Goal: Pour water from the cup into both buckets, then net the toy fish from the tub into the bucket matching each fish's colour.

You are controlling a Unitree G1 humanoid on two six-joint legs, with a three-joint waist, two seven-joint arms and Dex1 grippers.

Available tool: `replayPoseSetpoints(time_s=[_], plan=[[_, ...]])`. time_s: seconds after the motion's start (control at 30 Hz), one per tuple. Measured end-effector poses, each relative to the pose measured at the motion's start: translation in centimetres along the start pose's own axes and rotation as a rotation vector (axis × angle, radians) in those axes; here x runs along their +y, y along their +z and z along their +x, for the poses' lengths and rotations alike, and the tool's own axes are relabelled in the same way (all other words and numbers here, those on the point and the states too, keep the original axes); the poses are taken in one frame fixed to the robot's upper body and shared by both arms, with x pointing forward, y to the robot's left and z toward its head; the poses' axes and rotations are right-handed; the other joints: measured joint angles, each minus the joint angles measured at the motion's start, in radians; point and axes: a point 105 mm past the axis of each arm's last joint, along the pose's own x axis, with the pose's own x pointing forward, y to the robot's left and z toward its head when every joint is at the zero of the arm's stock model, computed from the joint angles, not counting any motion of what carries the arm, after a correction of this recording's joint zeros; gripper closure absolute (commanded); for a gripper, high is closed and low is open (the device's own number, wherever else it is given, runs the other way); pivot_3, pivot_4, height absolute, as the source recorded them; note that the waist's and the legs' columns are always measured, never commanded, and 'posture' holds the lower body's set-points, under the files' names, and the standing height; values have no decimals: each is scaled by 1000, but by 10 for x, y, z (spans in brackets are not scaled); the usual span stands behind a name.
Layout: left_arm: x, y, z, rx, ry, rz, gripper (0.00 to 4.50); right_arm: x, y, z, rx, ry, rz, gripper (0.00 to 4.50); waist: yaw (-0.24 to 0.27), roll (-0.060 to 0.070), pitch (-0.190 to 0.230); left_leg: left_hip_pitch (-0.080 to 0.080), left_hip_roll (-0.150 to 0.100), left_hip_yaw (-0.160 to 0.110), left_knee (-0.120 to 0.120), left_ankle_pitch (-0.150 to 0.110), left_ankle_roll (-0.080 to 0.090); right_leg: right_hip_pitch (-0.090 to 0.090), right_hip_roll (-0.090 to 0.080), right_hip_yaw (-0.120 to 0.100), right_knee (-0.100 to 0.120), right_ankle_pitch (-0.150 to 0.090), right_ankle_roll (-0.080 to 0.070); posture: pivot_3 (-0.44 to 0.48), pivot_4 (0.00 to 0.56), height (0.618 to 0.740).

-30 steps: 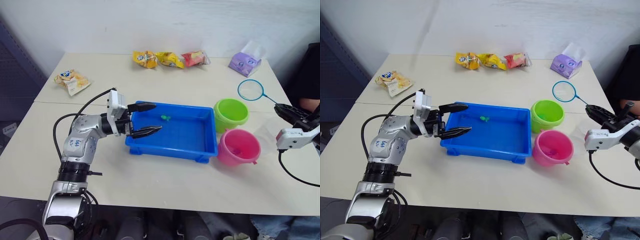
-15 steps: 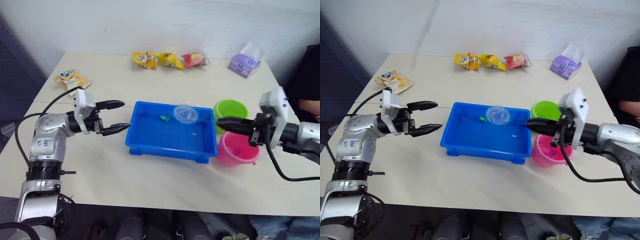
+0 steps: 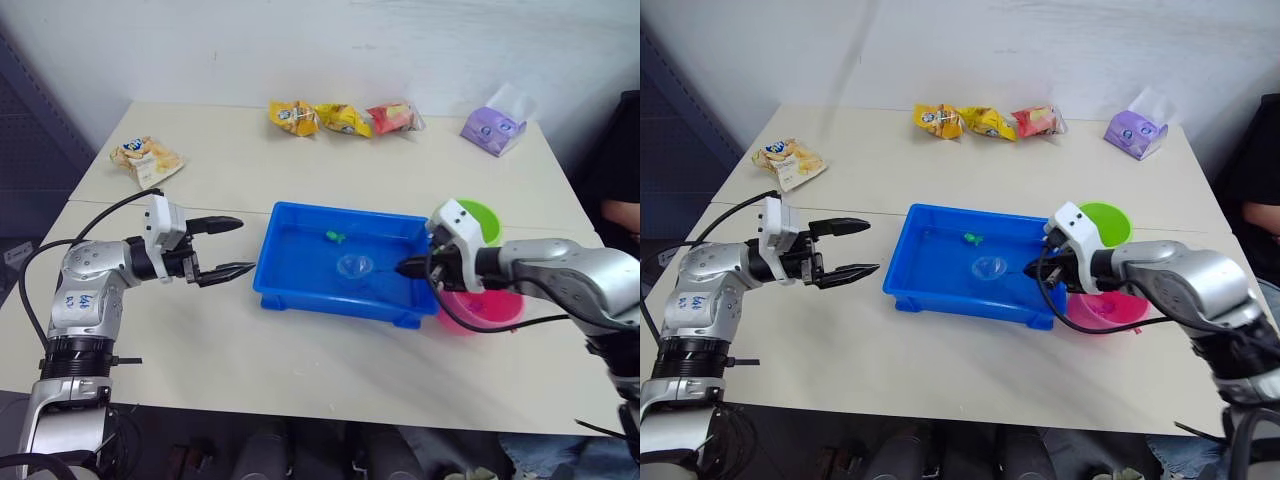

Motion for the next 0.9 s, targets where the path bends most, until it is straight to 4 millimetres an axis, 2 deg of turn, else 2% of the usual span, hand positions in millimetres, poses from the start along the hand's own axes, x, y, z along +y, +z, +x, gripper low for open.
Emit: replayPoseSetpoints(time_s=[0.17,0.37,0.53,0.73,0.9], plan=[[-2,1,0,6,11,11,15,-3,20,26,-4,-8,-76,4500,-6,0,0,-7,0,2,2,2,-1,-8,0,1,9,0,0,0,150,740],[-3,3,1,8,18,16,15,-5,20,46,-14,-7,-90,4500,-7,0,0,-8,0,1,2,2,-1,-8,0,0,9,0,0,0,150,740],[-3,0,0,15,29,0,15,9,34,58,-92,33,-159,4500,-11,0,0,-8,0,1,2,2,-1,-9,0,0,10,0,0,0,150,740],[-2,-1,0,20,48,-21,15,3,39,58,-162,-15,-240,4500,-20,0,0,-8,0,1,2,2,-1,-9,0,0,10,0,0,0,150,740],[-2,-5,-1,32,61,-42,15,7,28,60,-178,-11,-238,4500,-20,0,0,-8,0,1,2,2,-1,-9,0,0,11,0,0,0,150,740]])
